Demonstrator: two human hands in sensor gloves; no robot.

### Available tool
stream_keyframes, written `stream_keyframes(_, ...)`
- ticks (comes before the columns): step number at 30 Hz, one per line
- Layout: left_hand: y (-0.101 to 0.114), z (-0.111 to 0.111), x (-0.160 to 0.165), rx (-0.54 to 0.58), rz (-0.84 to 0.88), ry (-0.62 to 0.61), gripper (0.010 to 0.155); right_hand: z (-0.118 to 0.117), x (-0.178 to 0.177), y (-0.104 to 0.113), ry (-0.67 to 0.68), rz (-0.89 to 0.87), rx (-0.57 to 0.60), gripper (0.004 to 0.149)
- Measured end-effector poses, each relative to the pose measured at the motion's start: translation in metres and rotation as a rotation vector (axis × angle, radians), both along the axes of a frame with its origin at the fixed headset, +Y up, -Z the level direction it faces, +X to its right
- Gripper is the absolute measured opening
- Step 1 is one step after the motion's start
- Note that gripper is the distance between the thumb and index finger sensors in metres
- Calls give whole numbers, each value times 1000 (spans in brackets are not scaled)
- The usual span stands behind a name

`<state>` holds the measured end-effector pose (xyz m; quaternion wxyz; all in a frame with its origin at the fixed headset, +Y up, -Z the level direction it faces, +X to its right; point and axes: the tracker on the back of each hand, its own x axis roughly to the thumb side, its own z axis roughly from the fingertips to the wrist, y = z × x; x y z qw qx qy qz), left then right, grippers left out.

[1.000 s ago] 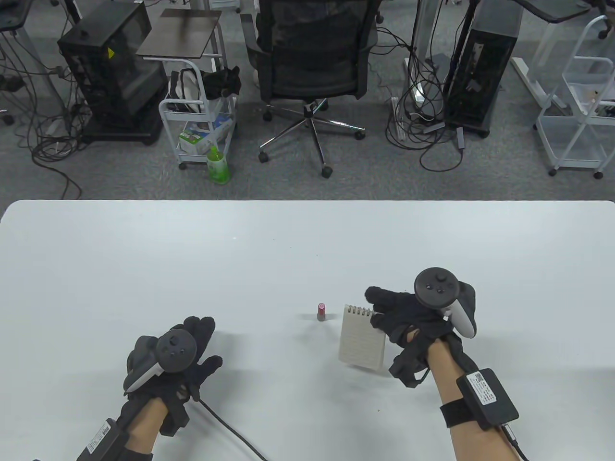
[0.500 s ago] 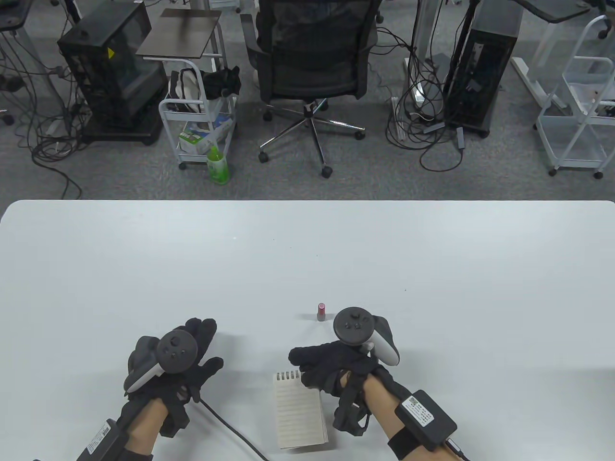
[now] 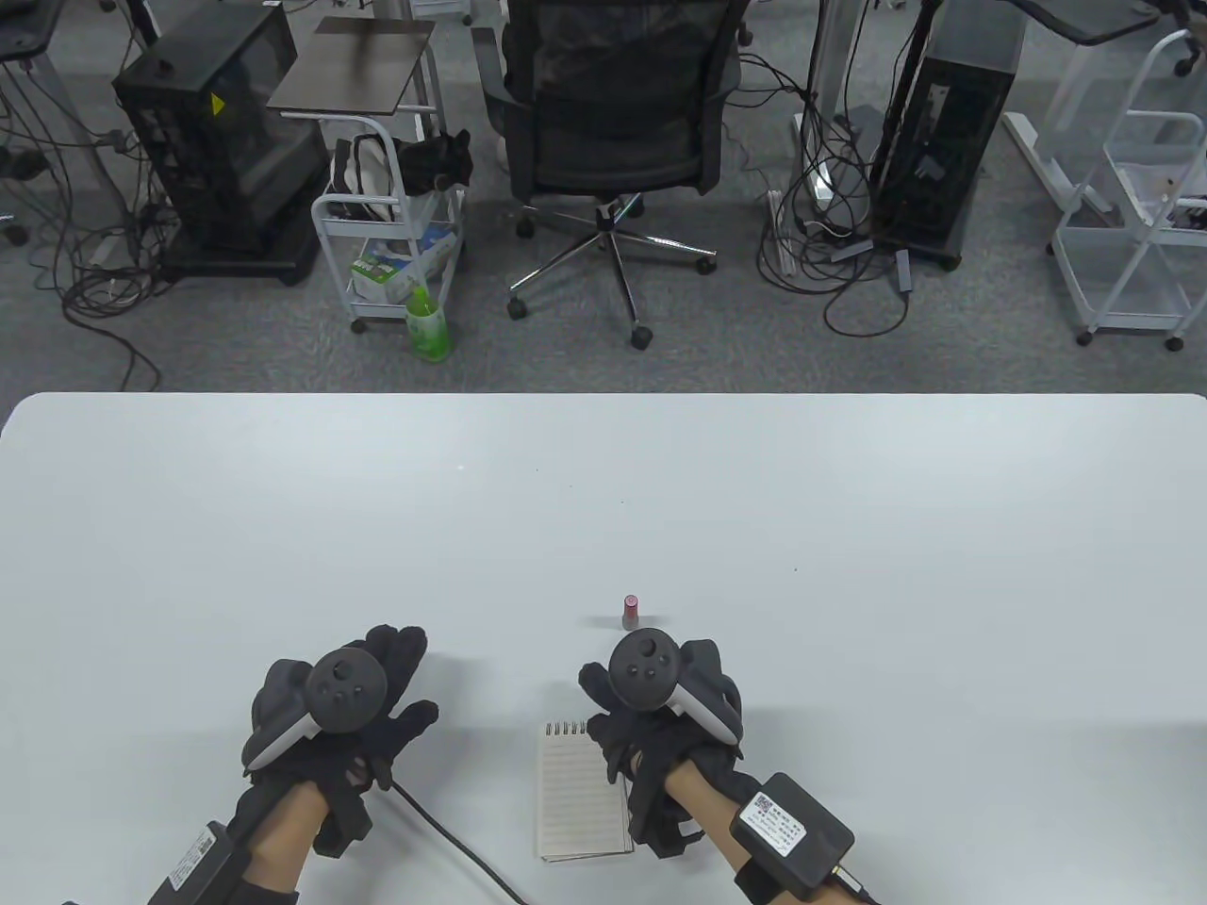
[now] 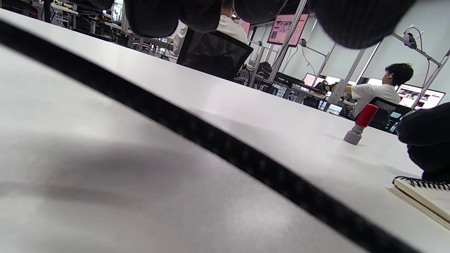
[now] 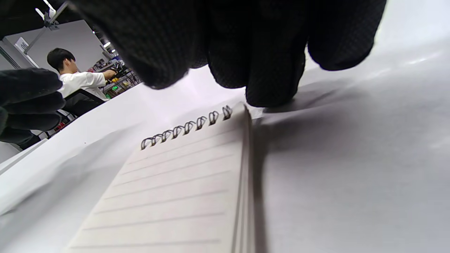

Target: Stamp flower pattern stamp onto notebook

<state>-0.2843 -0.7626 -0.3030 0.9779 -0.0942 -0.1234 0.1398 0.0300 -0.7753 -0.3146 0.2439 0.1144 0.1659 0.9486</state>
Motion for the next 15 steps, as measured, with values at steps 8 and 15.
stream_keyframes(8, 0, 0, 0, -2, -3, -1, 80, -17, 19, 35, -129, -52, 142, 54)
stream_keyframes(15, 0, 0, 1, -11, -8, -3, 80, -48, 29, 52, -230, 164, 323, 58)
